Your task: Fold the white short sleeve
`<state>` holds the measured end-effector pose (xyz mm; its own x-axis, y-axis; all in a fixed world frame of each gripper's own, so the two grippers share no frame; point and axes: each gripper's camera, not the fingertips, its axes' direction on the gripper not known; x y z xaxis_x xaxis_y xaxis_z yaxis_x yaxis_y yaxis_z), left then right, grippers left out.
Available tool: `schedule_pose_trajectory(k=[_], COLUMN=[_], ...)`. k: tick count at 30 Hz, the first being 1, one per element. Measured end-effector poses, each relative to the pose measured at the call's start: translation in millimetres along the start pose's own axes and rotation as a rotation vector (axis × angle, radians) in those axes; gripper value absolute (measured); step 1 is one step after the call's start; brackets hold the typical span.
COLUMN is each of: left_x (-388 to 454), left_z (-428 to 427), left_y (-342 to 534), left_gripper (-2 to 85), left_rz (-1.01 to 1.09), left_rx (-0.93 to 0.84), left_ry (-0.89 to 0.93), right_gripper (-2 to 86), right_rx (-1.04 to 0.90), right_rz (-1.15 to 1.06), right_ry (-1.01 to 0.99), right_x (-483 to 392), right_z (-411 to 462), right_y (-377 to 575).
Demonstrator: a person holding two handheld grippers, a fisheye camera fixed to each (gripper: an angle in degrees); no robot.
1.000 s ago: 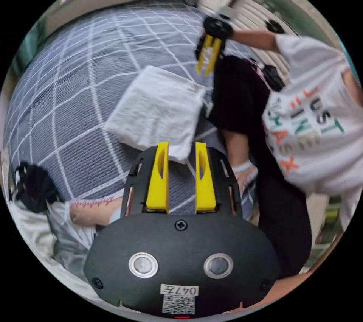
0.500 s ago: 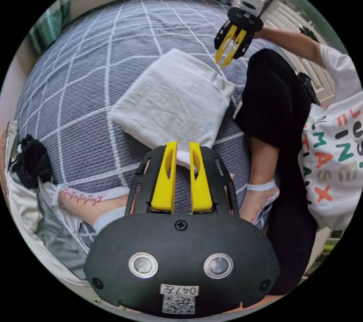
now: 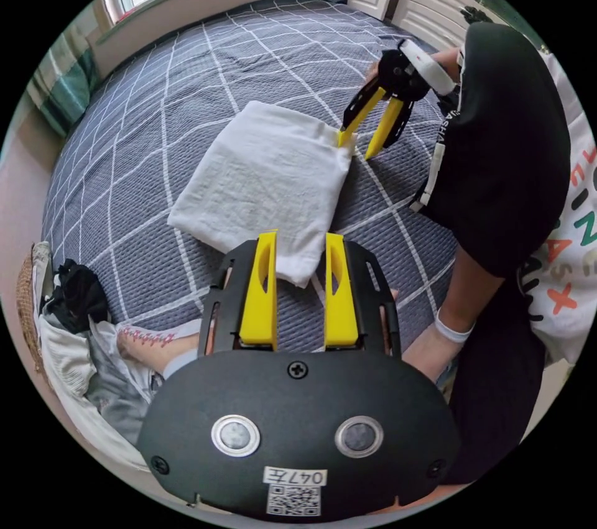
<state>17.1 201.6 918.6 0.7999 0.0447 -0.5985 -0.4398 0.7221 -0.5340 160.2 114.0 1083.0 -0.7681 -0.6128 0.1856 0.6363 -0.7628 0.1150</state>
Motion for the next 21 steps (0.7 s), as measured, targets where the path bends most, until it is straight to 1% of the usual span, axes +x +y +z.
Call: schedule_pose_trajectory(k=[1, 2, 4, 5, 7, 8, 11, 14, 15, 17, 19, 21], left_x=[2.8, 8.5, 18.1, 25.5, 37.2, 45.7, 68.4, 98.6, 109.3, 123.4, 135.2, 147.3], left_z=[-0.3, -1.0, -1.0, 0.5, 5.3, 9.8, 19.8, 29.5, 35.9, 48.0, 59.7, 76.2], left_y=[1.6, 5.1, 10.5, 13.7, 17.7, 19.7, 23.6, 26.5, 27.3, 28.4, 29.7, 32.2], left_gripper=[11.4, 11.3, 11.1, 11.0, 10.9, 10.9, 12.0, 15.1, 17.2, 18.0, 17.6, 15.3], left_rz=[0.003, 0.009, 0.022, 0.044, 0.084, 0.118, 0.202, 0.342, 0.385, 0.436, 0.478, 0.532], left_rx=[0.0, 0.004, 0.009, 0.002, -0.022, -0.043, -0.068, -0.102, -0.12, -0.136, -0.124, -0.118], left_ry=[-0.004, -0.007, -0.017, -0.031, -0.057, -0.076, -0.125, -0.238, -0.283, -0.338, -0.373, -0.425], right_gripper=[7.7, 7.0, 5.1, 4.2, 3.9, 4.1, 6.0, 7.1, 6.8, 5.0, 4.1, 3.6], right_rx=[-0.007, -0.004, 0.006, 0.009, 0.009, -0.01, -0.047, -0.084, -0.084, -0.078, -0.078, -0.081], right_rz=[-0.035, -0.055, -0.032, -0.015, -0.017, -0.028, -0.111, -0.145, -0.153, -0.193, -0.191, -0.168], right_ry=[0.057, 0.071, 0.042, 0.06, 0.032, 0.0, -0.015, -0.101, -0.098, -0.019, 0.01, -0.005], right_x=[-9.6, -13.9, -10.0, -5.9, 1.3, 5.2, 1.1, 0.7, -0.2, -7.5, -9.3, -7.1], right_z=[2.8, 2.0, -3.8, -9.7, -17.4, -18.1, -16.6, -19.6, -20.5, -22.0, -20.5, -19.8], right_y=[-5.0, -7.9, -8.5, -7.7, -8.1, -10.1, -18.8, -25.9, -25.2, -20.6, -19.0, -17.1])
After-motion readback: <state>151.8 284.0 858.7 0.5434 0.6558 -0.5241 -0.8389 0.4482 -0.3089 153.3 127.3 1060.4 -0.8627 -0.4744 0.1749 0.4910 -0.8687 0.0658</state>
